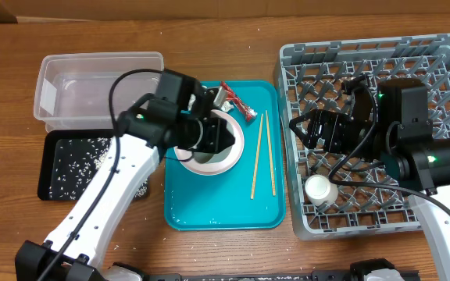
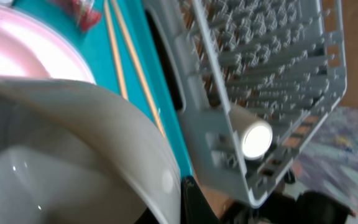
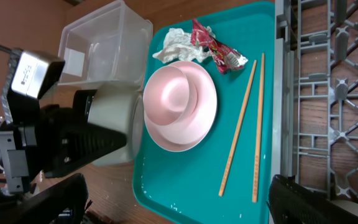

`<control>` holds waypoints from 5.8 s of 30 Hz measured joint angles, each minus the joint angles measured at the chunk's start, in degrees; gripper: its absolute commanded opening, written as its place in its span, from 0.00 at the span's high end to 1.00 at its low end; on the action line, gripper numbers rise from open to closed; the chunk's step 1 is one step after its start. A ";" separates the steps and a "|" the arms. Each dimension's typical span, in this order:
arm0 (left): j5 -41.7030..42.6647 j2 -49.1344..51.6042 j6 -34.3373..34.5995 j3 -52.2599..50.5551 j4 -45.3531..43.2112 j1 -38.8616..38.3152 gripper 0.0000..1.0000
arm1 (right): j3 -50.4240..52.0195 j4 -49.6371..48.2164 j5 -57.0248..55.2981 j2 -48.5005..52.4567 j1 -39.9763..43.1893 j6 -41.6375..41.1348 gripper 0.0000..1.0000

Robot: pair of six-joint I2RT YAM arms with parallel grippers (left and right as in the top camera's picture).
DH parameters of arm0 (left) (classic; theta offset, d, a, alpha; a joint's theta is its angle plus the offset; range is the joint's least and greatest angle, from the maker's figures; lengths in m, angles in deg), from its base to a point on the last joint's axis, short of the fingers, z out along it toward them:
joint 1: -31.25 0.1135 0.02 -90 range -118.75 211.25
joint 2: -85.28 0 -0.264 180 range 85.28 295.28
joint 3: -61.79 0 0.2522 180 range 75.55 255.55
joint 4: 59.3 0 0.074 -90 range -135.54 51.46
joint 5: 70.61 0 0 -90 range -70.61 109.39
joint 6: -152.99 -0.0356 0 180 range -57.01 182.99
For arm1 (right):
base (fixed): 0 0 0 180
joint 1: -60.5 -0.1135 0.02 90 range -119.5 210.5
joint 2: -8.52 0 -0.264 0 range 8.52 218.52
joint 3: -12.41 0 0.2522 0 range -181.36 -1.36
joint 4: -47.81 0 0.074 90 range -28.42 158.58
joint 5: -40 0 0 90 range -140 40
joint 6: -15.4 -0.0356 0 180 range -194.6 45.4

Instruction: Sort waste into correct bins and load items into the dishwasher

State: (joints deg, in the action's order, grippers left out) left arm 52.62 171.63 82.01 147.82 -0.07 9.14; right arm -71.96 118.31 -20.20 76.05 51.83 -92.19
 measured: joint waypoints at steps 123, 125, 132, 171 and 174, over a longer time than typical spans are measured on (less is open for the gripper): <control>-25.14 44.37 -9.09 31.45 2.64 7.54 0.96 | 0.00 1.84 -0.24 0.57 0.00 -0.22 0.00; -24.22 43.15 -8.44 32.20 4.57 8.02 0.96 | 0.00 1.86 -0.31 0.57 0.00 -0.22 0.00; -28.20 29.77 -5.75 35.87 9.60 13.25 0.96 | 0.00 1.84 -0.68 0.57 0.00 -0.22 0.00; -31.74 0.74 -10.12 49.40 49.51 2.05 0.00 | 0.00 2.45 -6.03 0.57 0.00 -0.17 0.00; -37.55 -3.41 -7.80 49.40 51.01 -3.41 0.00 | 0.00 2.43 -6.12 0.57 0.00 -0.20 0.00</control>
State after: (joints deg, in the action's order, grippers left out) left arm 15.07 168.22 74.21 197.22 50.95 5.73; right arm -71.96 120.73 -26.32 76.62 51.83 -92.38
